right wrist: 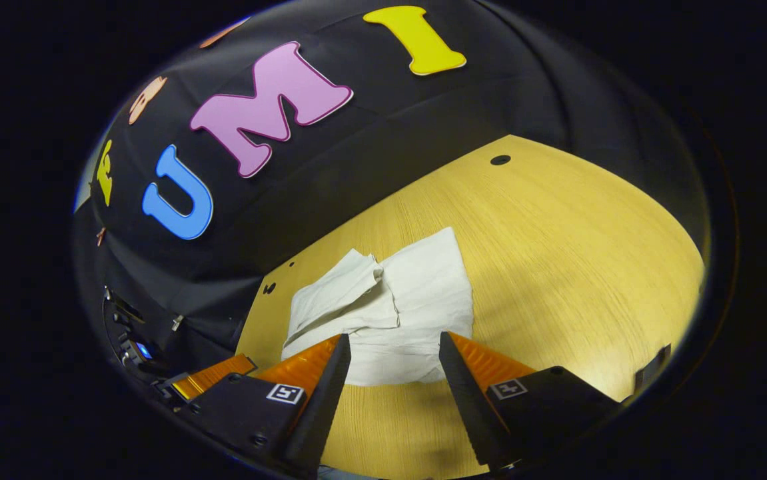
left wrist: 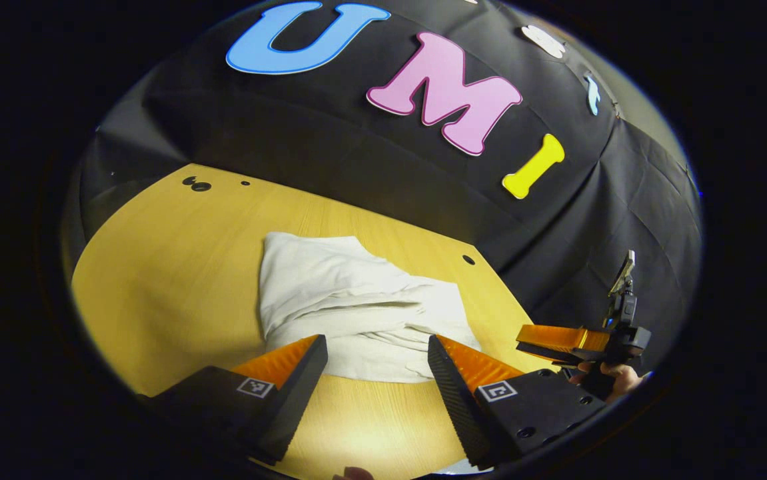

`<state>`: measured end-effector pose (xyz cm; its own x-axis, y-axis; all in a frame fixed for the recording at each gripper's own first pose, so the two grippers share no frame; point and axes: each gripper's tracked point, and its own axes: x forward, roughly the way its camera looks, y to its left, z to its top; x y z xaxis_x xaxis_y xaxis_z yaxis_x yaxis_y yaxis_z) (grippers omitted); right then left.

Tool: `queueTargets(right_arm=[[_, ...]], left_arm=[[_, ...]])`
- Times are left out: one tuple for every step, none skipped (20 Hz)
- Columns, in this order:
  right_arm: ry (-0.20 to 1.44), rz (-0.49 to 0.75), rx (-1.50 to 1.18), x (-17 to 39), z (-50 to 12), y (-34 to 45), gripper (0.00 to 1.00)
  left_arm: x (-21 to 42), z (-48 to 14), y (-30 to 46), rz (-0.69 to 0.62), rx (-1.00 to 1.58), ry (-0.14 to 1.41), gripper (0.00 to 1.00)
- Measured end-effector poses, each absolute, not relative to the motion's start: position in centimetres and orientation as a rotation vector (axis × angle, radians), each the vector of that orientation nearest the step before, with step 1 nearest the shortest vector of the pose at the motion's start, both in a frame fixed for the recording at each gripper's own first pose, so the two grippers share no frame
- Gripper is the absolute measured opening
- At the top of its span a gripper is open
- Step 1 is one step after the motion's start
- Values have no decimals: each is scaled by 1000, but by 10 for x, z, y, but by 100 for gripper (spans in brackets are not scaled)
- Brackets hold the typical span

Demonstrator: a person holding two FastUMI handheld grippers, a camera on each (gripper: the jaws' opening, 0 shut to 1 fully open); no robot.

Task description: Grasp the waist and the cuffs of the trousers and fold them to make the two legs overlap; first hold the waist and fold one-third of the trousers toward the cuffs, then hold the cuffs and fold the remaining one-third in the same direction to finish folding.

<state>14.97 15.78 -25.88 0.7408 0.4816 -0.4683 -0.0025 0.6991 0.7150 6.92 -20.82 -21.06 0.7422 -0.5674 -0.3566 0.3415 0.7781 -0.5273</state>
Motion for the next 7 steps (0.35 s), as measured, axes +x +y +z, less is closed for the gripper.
queueTargets(right_arm=[[687, 296, 747, 144, -253, 156, 85], [686, 299, 735, 137, -250, 156, 85], [684, 307, 730, 130, -244, 158, 85], [685, 316, 722, 123, -239, 158, 85], [681, 327, 716, 116, -234, 161, 85], [681, 338, 706, 112, -229, 163, 85], [680, 346, 702, 108, -225, 165, 70]], left_arm=[[65, -206, -205, -512, -454, 528, 95], [61, -205, -204, -507, -454, 529, 95], [56, -203, -201, -503, -455, 531, 95], [51, -202, -200, -502, -455, 536, 95], [47, -199, -197, -497, -455, 536, 95], [45, -198, -195, -491, -457, 538, 95], [40, -195, -193, -491, -462, 543, 95]])
